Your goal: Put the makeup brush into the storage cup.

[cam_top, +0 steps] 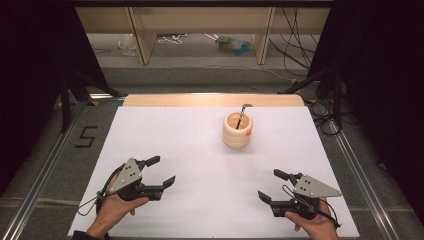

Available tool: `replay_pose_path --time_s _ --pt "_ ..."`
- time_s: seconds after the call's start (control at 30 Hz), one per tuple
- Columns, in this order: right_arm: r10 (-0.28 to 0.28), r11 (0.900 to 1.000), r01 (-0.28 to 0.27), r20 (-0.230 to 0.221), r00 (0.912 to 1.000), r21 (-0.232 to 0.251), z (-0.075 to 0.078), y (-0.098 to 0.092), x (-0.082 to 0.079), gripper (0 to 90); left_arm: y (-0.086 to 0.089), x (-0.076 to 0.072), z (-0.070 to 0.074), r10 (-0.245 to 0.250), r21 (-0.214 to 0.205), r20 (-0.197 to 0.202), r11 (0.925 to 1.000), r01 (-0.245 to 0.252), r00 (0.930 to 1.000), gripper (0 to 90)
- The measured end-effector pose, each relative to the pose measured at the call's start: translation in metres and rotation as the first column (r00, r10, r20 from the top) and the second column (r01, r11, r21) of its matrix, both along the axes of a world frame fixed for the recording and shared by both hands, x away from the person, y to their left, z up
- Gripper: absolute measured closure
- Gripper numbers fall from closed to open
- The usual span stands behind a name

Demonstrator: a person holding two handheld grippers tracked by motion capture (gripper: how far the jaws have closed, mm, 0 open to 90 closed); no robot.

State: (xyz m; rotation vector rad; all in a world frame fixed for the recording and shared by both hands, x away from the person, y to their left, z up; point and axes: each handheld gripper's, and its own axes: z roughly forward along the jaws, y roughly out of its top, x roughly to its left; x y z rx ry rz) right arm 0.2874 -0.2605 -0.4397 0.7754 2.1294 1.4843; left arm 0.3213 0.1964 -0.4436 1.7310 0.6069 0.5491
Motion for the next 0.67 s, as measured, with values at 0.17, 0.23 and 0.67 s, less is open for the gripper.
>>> replay_pose_path --time_s 0.17,0.23,0.67 --pt "0.002 1.0000 -0.002 -0.002 1.0000 0.000 0.0000 0.0001 -0.0001 17.1 0.0005 0.0002 0.0004 -0.001 -0.002 0.002 1.0000 0.001 1.0000 18.8" --pt "0.002 1.0000 -0.002 -0.002 1.0000 0.000 -0.0001 0.0001 -0.0001 17.1 0.0005 0.0003 0.0005 0.000 -0.005 0.002 1.0000 0.000 1.0000 18.8" --pt "0.011 0.9998 -0.011 0.005 0.9999 0.015 -0.0013 0.0013 0.0010 17.1 0.0009 0.0007 0.0007 0.000 -0.002 0.005 1.0000 0.000 1.0000 18.8"
